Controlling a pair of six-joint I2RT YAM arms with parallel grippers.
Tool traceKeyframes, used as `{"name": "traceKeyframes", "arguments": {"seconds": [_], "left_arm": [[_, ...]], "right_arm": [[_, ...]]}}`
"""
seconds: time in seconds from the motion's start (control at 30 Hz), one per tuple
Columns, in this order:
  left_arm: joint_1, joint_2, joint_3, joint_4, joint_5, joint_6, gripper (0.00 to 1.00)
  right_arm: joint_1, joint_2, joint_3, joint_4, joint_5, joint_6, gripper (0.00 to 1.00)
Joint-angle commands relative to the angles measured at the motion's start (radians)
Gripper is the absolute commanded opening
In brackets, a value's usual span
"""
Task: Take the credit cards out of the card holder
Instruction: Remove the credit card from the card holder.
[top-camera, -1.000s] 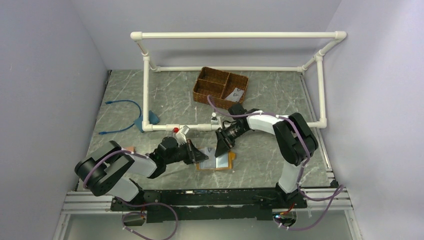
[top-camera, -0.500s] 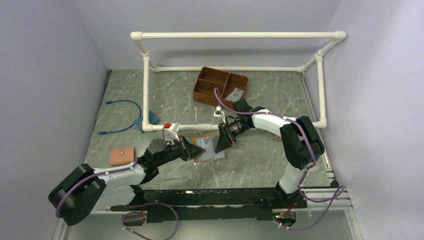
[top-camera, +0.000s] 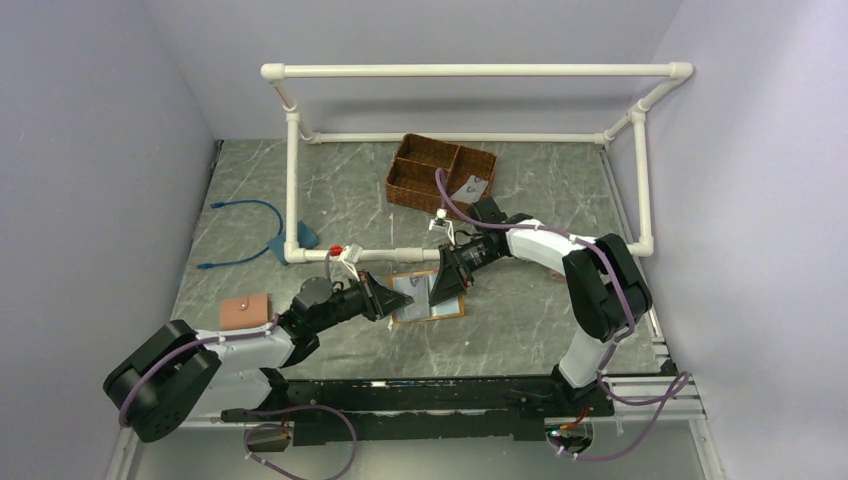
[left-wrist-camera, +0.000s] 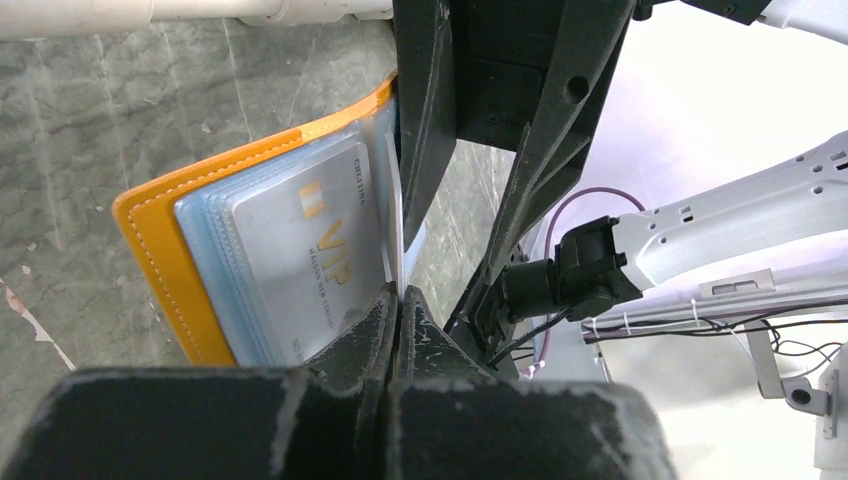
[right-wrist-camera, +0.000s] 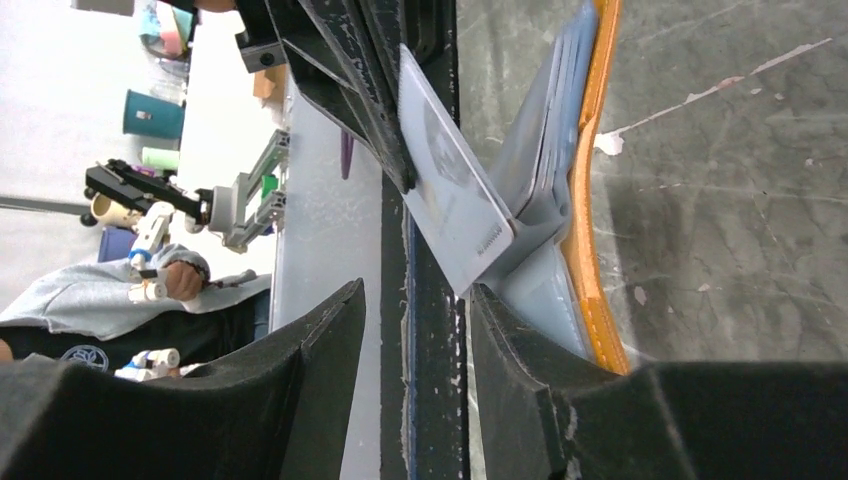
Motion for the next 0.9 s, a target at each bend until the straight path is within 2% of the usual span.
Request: {"name": "traceKeyframes", "arguments": {"seconds": [0.0, 0.33, 0.73, 0.87], "left_arm": [[-0.01, 0.021, 0.031, 0.151, 0.032, -0.023, 0.0], [-0.038, 0.112, 0.038, 0.28, 0.009, -0.064, 0.0], [-0.079, 0.26, 0.048, 0.404, -0.046, -0.131, 0.0], [-0.086, 0.311, 0.041, 0.462, -0.064, -0.154, 0.0]], "right_arm": [[-0.002, -0.03, -0.008, 0.048, -0.068, 0.007, 0.46], [0.002, -0.036, -0.035, 0.143, -0.038, 0.111, 0.44], [-0.026, -0.093, -0.13, 0.391, 0.048, 0.323, 0.43], [-0.036, -0.095, -0.146, 0.417, 0.083, 0.345, 0.42]]}}
